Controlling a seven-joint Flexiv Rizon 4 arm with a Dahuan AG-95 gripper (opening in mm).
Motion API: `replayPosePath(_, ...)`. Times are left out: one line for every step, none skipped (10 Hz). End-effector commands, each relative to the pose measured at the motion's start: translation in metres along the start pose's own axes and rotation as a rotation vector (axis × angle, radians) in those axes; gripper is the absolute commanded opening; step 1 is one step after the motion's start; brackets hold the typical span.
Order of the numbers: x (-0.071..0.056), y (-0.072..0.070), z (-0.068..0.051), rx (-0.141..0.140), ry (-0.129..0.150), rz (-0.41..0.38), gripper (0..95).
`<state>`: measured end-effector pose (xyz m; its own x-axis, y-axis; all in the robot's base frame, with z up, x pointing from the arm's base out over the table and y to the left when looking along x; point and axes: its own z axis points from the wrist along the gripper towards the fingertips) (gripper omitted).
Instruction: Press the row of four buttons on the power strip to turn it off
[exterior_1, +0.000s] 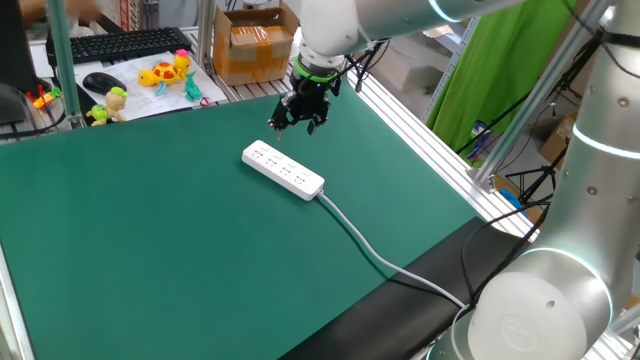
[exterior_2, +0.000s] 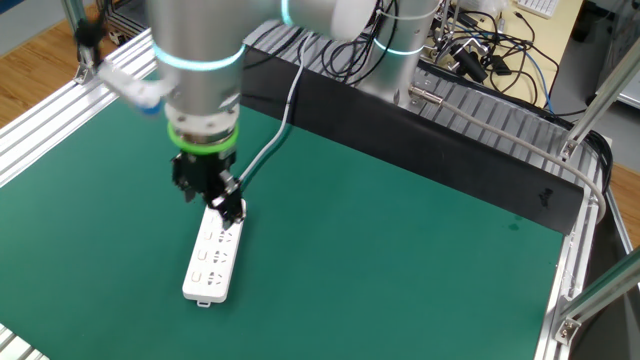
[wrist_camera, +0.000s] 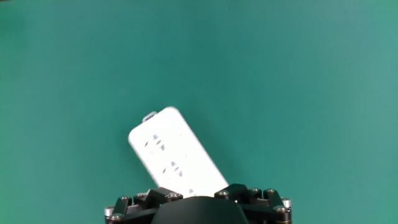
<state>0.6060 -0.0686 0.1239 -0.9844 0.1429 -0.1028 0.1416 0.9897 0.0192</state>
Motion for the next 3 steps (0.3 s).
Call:
replayPosePath(0.0058,0.0047,-0.0045,0.007,-0.024,0.005,76.0)
replayPosePath(0.0069,0.0057,-0.0052,0.009,-0.025,0.004,76.0)
replayPosePath(0.007,0.0058,-0.0053,0.009,-0.022,0.004,76.0)
